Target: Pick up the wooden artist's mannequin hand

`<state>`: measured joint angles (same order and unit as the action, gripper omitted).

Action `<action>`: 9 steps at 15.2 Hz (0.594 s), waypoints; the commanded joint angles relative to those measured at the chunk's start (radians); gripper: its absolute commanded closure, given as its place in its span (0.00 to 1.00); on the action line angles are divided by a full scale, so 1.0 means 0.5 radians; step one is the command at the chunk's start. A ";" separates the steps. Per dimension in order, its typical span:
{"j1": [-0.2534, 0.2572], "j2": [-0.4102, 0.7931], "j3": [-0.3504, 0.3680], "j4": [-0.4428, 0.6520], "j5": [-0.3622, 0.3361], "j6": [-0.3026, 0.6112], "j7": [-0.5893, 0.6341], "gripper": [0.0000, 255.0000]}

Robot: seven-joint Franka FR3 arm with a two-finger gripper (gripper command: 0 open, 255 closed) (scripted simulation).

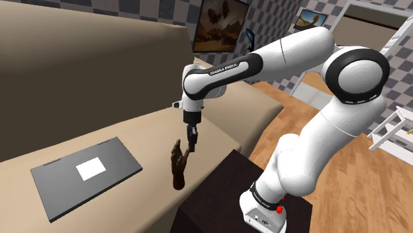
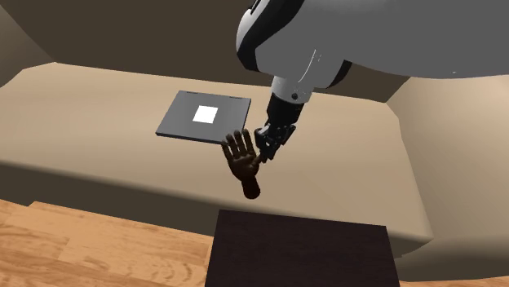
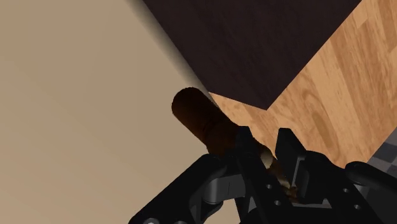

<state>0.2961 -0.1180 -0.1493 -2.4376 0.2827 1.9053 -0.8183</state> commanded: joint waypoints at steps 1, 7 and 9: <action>-0.001 -0.037 0.001 0.014 -0.010 -0.048 0.018 1.00; -0.006 -0.133 0.001 0.088 -0.037 -0.209 0.072 1.00; -0.008 -0.161 0.001 0.116 -0.044 -0.263 0.089 1.00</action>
<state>0.2918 -0.1899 -0.1497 -2.3869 0.2619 1.7892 -0.7798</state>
